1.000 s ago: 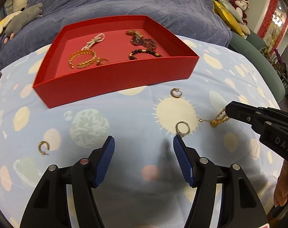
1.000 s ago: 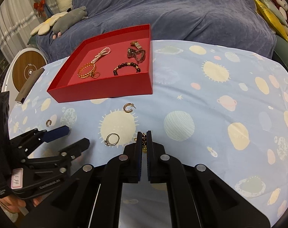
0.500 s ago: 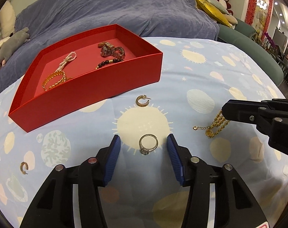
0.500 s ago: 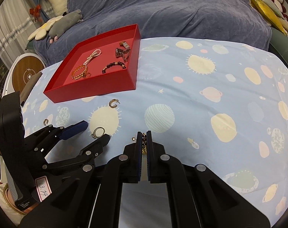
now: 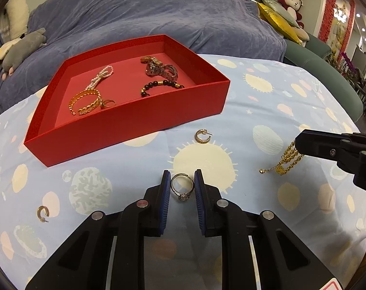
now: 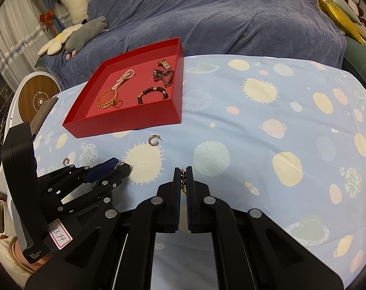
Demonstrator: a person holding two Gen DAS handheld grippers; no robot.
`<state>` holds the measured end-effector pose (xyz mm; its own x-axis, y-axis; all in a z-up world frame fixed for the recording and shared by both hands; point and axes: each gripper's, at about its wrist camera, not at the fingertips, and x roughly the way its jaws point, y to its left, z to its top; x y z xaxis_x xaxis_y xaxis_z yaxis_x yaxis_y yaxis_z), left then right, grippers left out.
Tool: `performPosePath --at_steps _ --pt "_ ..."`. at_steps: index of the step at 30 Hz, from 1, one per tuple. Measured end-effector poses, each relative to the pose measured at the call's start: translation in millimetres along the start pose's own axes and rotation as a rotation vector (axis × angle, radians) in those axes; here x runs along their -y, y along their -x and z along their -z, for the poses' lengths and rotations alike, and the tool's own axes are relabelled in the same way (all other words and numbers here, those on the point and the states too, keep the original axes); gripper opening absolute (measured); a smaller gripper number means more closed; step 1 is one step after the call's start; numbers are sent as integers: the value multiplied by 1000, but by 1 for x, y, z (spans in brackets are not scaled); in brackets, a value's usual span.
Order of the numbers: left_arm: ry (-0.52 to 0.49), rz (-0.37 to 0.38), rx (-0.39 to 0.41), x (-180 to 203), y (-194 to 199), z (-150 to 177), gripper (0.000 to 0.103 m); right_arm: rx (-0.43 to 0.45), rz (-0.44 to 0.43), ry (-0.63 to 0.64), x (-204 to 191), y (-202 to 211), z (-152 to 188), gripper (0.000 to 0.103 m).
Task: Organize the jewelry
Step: 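Carry the silver ring and gold chain into the red box and open both tools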
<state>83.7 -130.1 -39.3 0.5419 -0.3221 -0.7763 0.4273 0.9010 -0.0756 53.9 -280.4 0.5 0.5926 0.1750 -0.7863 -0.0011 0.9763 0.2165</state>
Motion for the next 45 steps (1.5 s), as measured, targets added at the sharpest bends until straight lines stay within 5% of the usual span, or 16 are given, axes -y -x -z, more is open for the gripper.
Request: performPosePath --at_steps 18,23,32,45 --pt "207 21 96 -72 67 -53 17 114 -109 4 -60 36 -65 3" --pt "173 -19 130 -93 73 -85 17 143 -108 55 -89 29 -104 3" --pt "174 -65 140 -129 36 -127 17 106 -125 41 -103 -40 -152 3" --pt "214 -69 46 -159 -36 -145 17 24 -115 40 -100 -124 -163 3"
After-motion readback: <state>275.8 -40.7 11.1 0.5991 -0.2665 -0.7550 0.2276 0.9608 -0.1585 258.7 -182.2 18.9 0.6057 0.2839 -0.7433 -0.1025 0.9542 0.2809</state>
